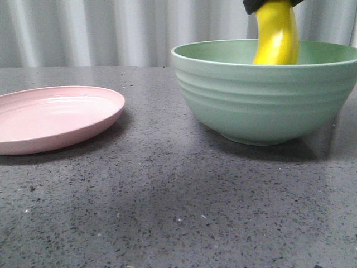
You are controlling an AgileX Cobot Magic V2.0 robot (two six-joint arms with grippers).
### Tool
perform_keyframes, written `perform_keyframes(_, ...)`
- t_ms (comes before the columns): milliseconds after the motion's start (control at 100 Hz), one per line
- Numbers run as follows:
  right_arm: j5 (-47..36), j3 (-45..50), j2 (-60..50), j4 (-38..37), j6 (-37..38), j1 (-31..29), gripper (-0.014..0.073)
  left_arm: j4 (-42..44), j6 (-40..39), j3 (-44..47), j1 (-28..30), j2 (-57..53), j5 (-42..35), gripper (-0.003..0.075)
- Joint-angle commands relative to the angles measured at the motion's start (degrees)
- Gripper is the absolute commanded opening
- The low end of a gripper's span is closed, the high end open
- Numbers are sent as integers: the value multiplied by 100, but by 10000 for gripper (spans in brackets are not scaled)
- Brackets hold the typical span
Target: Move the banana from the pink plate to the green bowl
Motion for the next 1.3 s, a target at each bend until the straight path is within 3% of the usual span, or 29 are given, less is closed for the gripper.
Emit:
perform_keyframes(0, -393, -194, -185, -47, -58, -8, 344, -59, -43, -195, -33, -101, -472, 494)
perform_keyframes(480, -444, -214, -510, -203, -58, -8, 348, -128, -43, -195, -33, -101, -472, 494)
perform_keyframes(600, -447, -214, -791, -276, -58, -8, 273, -128, -43, -195, -33, -101, -472, 482)
perform_keyframes(690, -411, -214, -990, -314, -58, -8, 119, -128, -43, -195, -33, -101, -472, 403)
perform_keyframes(700, -401, -214, -1023, -314, -58, -8, 72, -128, -43, -195, -33, -101, -472, 393)
perform_keyframes(770, -329, -214, -1181, -314, -58, -8, -73, -128, -43, -195, -33, -101, -459, 272)
perform_keyframes(910, -143, -190, -1520, -314, -58, -8, -62, -128, -43, -195, -33, -105, -417, -23)
perform_keyframes(1100, -288, 282, -2246, -276, -58, -8, -62, -153, -43, -89, -33, -267, -438, -20)
perform_keyframes(1290, -1421, 1550, -3405, -314, -58, -8, -64, -153, -43, 503, -33, -866, -877, -20)
